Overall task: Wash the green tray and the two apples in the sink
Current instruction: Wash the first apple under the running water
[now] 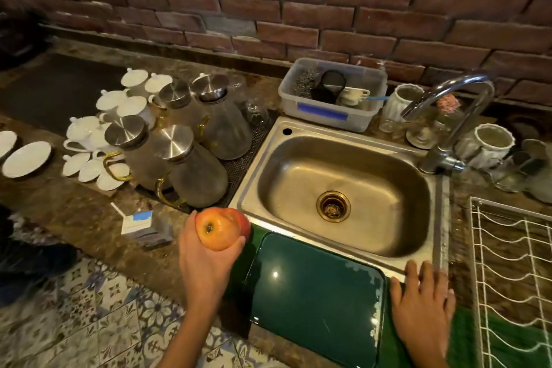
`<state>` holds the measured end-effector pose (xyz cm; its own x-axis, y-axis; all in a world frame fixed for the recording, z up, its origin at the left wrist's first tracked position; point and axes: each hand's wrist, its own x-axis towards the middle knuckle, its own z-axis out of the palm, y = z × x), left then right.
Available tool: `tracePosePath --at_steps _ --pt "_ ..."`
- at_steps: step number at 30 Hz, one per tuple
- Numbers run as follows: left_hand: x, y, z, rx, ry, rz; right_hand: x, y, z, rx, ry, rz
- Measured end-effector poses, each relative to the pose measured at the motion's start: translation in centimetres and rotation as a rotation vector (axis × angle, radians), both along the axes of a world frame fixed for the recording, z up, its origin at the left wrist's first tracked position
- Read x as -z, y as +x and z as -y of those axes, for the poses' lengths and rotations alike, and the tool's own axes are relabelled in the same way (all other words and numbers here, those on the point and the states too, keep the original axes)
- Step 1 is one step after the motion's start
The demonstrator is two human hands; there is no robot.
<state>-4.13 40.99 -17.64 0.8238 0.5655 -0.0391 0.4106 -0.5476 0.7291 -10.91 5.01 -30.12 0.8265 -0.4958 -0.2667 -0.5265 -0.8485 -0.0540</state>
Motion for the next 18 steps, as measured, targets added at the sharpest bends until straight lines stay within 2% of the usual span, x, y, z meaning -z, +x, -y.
tracePosePath --at_steps 5,13,16,18 --pt "-0.9 5.1 6.1 0.206 -0.052 0.032 0.0 0.2 0.2 0.000 0.029 -0.019" --pt "0.0 13.7 18.2 0.478 -0.159 -0.046 -0.7 0.5 0.1 -0.011 0.028 -0.073" --pt "0.8 15.7 21.2 0.564 -0.182 -0.074 -1.5 0.6 0.0 -0.012 0.020 0.147" --pt "1.3 16.9 22.6 0.615 -0.146 -0.113 -1.9 0.8 0.3 -0.023 0.043 0.204"
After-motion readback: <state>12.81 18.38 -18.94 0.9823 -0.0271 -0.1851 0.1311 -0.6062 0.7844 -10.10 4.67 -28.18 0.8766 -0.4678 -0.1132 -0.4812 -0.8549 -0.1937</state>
